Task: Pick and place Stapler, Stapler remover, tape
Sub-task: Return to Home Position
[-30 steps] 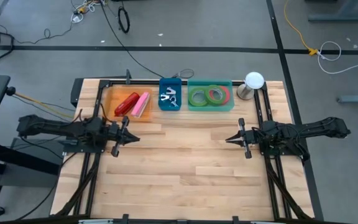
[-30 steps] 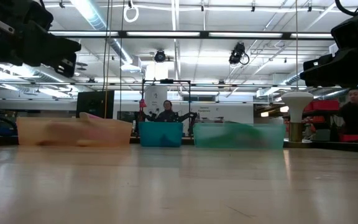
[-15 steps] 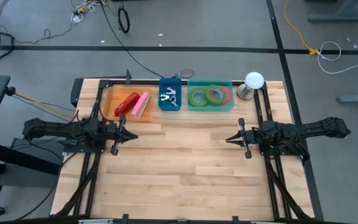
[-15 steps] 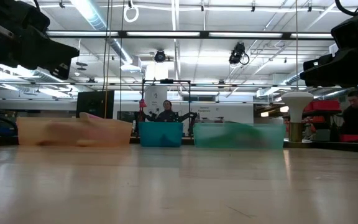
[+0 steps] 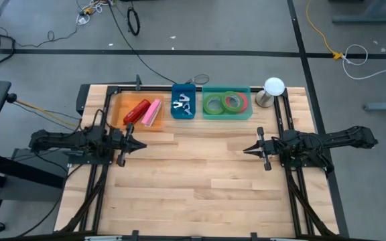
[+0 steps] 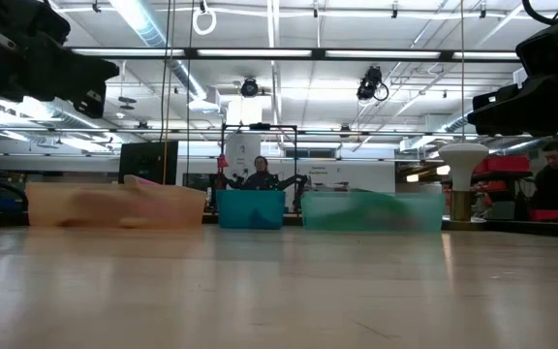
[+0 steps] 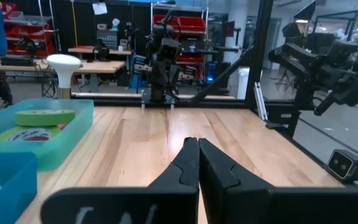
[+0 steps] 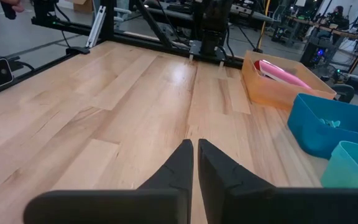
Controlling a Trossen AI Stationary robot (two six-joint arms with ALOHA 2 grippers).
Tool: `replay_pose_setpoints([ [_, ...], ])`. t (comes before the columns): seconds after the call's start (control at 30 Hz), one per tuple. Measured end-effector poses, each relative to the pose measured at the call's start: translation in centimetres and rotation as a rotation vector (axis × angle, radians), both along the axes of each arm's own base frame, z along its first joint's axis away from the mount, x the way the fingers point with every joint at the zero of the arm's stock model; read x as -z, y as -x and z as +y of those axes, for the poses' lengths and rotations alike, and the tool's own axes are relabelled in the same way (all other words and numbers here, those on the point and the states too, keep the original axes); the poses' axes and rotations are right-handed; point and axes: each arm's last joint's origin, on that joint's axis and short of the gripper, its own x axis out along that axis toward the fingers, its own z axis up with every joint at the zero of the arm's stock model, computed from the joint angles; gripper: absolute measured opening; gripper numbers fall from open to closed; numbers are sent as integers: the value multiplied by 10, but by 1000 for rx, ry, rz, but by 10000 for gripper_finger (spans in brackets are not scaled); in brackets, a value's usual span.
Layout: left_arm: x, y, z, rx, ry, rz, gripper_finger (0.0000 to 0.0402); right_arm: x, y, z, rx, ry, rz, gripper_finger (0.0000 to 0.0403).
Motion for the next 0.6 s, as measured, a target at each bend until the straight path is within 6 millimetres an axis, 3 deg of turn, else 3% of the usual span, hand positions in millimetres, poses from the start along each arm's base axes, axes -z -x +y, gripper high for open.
replay_pose_setpoints([
  [0.33, 1, 0, 0, -17, -3, 9, 1, 0, 0, 0, 0, 0, 0, 25],
  [0.6, 0, -1, 1, -21, 12, 5, 25, 0, 0, 0, 0, 0, 0, 25],
])
